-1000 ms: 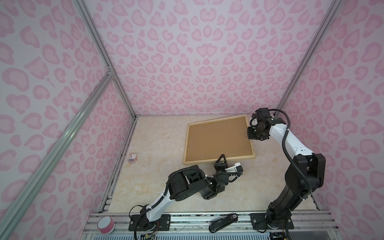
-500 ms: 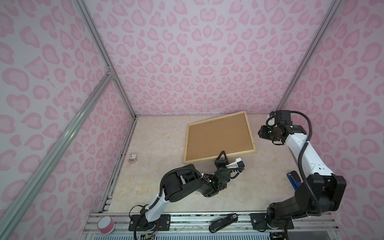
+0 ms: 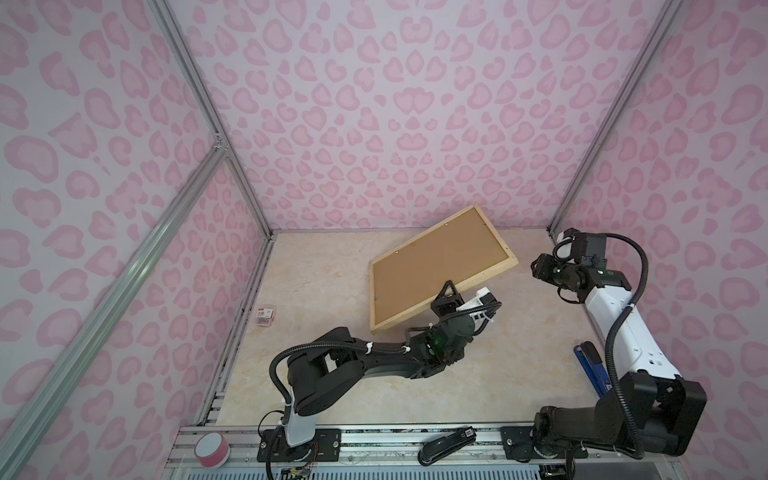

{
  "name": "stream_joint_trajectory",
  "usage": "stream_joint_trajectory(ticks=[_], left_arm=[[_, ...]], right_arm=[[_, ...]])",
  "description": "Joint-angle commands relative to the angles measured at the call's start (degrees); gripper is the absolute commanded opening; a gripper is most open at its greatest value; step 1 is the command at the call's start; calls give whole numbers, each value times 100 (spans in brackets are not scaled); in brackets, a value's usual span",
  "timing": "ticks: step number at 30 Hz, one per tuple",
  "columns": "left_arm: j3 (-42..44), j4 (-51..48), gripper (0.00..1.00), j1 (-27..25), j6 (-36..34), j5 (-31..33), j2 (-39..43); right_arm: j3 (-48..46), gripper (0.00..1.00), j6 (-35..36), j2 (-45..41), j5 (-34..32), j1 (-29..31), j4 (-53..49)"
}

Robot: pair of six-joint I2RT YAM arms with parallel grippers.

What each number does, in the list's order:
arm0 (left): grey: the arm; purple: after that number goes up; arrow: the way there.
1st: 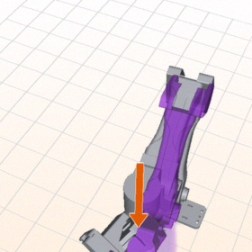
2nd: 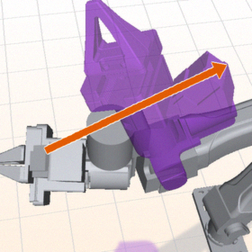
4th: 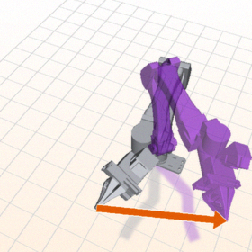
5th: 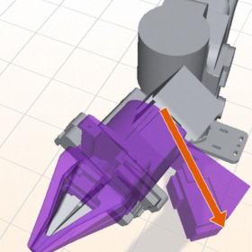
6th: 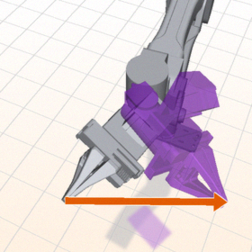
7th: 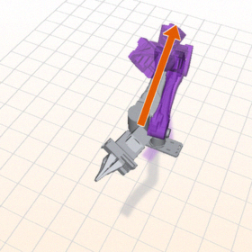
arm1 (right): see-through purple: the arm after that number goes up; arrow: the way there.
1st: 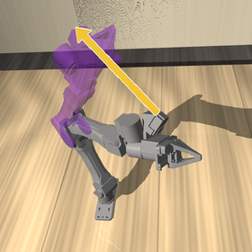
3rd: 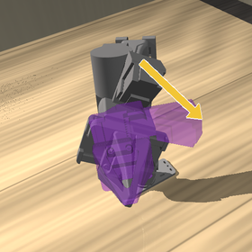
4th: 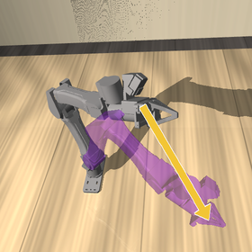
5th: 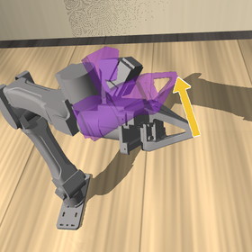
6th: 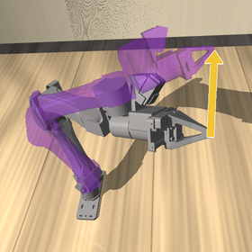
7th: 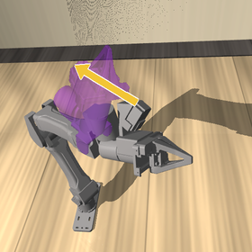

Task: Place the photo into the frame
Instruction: 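Raise the frame upright with the left gripper while the right gripper releases and withdraws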

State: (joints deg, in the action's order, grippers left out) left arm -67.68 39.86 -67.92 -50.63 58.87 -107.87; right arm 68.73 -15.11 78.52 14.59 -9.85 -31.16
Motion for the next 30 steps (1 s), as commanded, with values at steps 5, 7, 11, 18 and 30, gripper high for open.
stream_joint_trajectory(ticks=[5, 7, 11, 18, 30], left_arm=[[-889, -2273, 3, 107, 1220, -165, 624], [-1204, -2819, 3, 138, 1521, -258, 701], [-1708, -3756, 3, 189, 1952, -370, 789], [-2388, -4891, 3, 357, 2868, -876, 1187], [-3181, -5784, 3, 699, 3804, -1733, 1673]], right_arm=[[-193, 51, -40, 147, 227, -3, 283], [-211, 51, -39, 184, 289, 0, 303], [-293, 51, -35, 216, 371, 0, 368], [-388, 50, -43, 264, 472, 9, 452], [-395, 49, -27, 393, 578, 181, 527]])
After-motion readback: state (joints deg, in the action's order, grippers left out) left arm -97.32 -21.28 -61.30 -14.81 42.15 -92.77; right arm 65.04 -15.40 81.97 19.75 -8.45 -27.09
